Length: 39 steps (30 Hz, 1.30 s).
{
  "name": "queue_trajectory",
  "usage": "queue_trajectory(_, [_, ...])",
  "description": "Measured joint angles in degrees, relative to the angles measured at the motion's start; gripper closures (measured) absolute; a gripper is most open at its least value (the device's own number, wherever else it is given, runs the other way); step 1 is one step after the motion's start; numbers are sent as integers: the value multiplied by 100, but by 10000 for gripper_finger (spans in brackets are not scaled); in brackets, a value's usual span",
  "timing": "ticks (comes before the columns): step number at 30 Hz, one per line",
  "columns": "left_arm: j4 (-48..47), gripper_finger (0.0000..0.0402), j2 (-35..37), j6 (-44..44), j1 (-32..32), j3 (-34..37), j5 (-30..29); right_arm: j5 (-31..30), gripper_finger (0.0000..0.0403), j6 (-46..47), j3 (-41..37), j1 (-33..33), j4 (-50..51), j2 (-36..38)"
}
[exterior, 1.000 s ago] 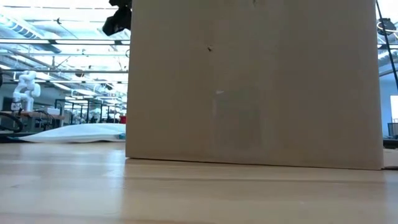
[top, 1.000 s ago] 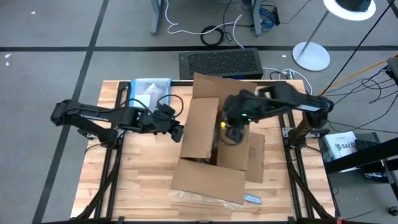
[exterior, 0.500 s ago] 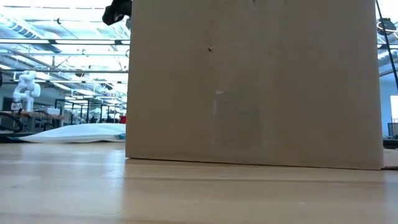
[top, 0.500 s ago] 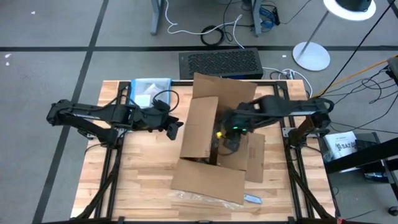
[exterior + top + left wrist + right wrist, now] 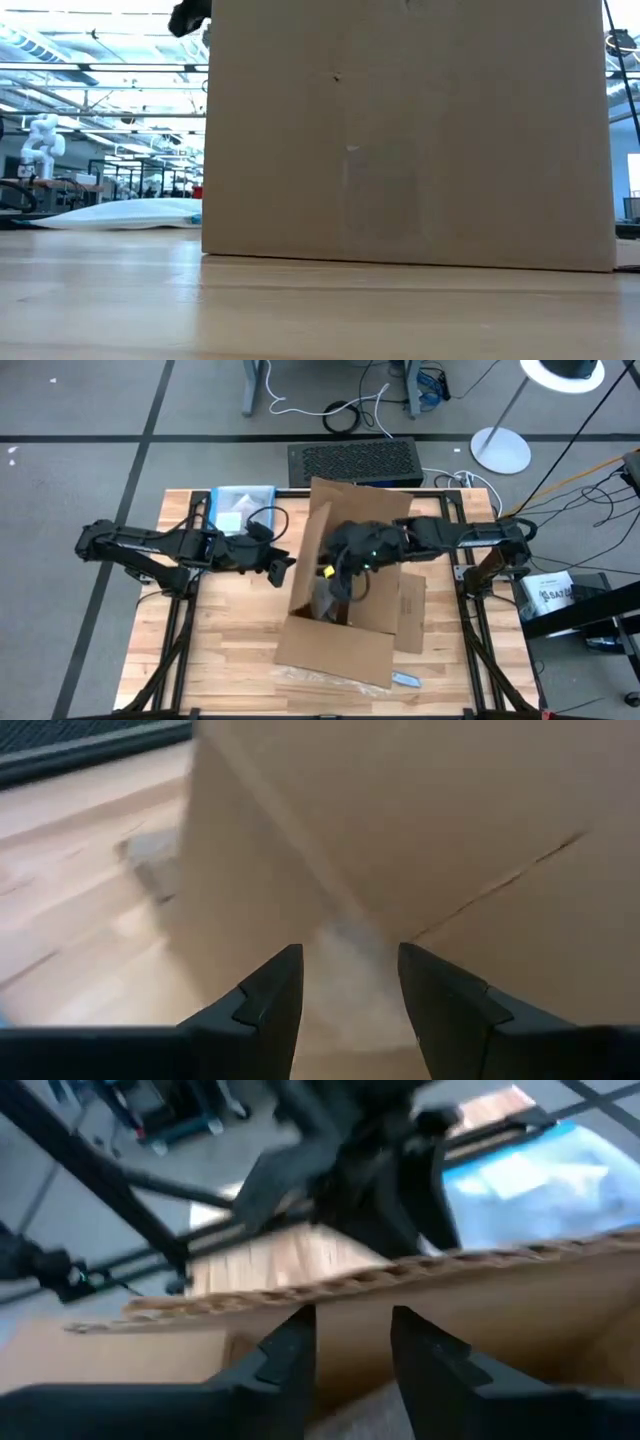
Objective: Unpack boxes
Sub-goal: Break down box until it is fully flat
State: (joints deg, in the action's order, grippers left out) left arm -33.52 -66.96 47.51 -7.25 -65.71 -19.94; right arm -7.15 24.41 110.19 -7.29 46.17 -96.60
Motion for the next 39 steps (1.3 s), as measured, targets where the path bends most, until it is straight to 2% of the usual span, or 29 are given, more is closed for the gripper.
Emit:
queue_trajectory(5, [279, 231, -236, -31, 9, -2, 5, 454, 281, 180, 0, 373, -457, -364])
queue_trajectory(9, [254, 231, -390, -75, -1, -2, 283, 898, 282, 173, 9, 420, -714, -621])
queue_trajectory(13, [235, 231, -290, -43, -43, -3, 225, 865, 282, -86, 11, 341, -549, -572])
queue_trajectory(17, [1, 231, 26, -216, -34, -88, 78, 900, 282, -98, 65, 382, 242, -324])
queue_trajectory(21, [-37, 231, 348, -624, -42, -441, -98, 876, 282, -203, 552, 401, 1624, -144])
queue_trajectory(24, [-54, 231, 429, -971, -45, -757, -122, 908, 282, -414, 849, 388, 2565, -179])
queue_trajectory(29, [-26, 231, 434, -1436, -248, -1408, -156, 811, 282, -241, 1004, 396, 3634, -166])
queue_trajectory(35, [-29, 231, 242, -1875, -663, -1914, -159, 730, 282, -710, 1003, 94, 4412, -172])
queue_trajectory(39, [-33, 231, 82, -1946, -849, -1996, -158, 684, 282, -839, 1001, 47, 4144, -200])
